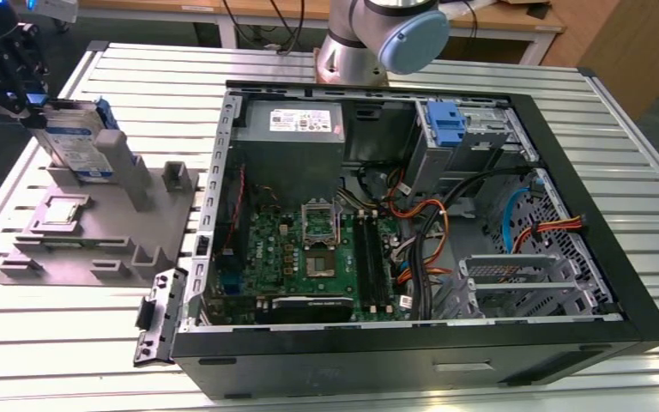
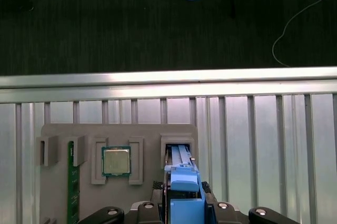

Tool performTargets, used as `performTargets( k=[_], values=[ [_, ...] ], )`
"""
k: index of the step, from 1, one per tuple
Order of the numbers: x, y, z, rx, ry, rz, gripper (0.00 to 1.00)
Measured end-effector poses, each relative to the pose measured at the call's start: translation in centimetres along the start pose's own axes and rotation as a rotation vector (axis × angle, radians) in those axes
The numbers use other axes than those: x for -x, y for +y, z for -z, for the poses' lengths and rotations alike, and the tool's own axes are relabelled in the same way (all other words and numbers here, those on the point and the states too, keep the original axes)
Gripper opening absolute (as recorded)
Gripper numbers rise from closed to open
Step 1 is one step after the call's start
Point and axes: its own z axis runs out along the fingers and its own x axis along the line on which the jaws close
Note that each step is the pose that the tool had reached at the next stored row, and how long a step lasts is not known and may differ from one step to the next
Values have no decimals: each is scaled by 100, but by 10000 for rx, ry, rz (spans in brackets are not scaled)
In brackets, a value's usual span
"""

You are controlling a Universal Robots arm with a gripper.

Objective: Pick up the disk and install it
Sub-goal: 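Pick up the disk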

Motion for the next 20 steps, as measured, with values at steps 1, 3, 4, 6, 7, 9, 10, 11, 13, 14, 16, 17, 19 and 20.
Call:
performTargets(
  k=[1, 3, 4, 6, 7, 9, 10, 11, 13, 14, 16, 17, 19, 20],
  values=[
    [0, 0, 1, 0, -1, 0, 37],
    [0, 0, 10, 1, 0, 0, 37],
    [0, 0, 17, 1, 0, 0, 37],
    [0, 1, 33, 0, 0, 0, 37],
    [0, 1, 39, 0, 0, 0, 37],
    [1, 1, 45, -2, -1, 0, 37],
    [1, 1, 45, -2, -1, 0, 37],
    [1, 0, 46, -2, -1, 0, 37],
    [1, 1, 48, 1, 0, 0, 37],
    [1, 1, 48, 1, 0, 0, 37],
    [1, 1, 48, 2, 1, 0, 38],
    [1, 1, 48, 2, 1, 0, 38],
    [1, 1, 42, -2, 0, 0, 38],
    [0, 0, 34, -9, -1, 1, 44]
  ],
)
